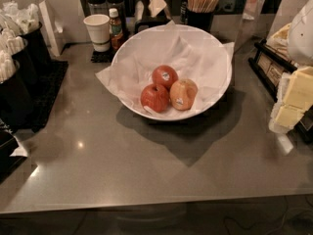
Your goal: Pick apple from white bowl
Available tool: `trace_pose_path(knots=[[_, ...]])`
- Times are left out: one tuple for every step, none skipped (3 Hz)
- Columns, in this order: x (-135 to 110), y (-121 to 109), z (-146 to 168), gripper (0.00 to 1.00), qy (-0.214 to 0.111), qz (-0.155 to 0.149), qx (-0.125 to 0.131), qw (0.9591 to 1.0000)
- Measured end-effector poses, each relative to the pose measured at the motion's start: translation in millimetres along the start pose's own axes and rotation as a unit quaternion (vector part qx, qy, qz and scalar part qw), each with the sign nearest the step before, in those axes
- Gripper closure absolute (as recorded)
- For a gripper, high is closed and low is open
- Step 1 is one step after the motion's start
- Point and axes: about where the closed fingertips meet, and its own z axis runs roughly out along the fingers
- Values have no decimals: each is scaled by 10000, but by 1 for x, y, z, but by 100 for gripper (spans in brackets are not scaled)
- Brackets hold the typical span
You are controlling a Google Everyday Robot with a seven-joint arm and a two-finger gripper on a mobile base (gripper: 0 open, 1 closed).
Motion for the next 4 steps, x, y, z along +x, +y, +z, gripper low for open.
trace_pose_path(knots=[[0,0,0,0,-1,0,0,10000],[-8,-4,-4,0,-283,69,50,9996],[-35,-23,1,0,-1085,192,-129,9938],[-83,-32,24,0,-1657,96,-794,9829]])
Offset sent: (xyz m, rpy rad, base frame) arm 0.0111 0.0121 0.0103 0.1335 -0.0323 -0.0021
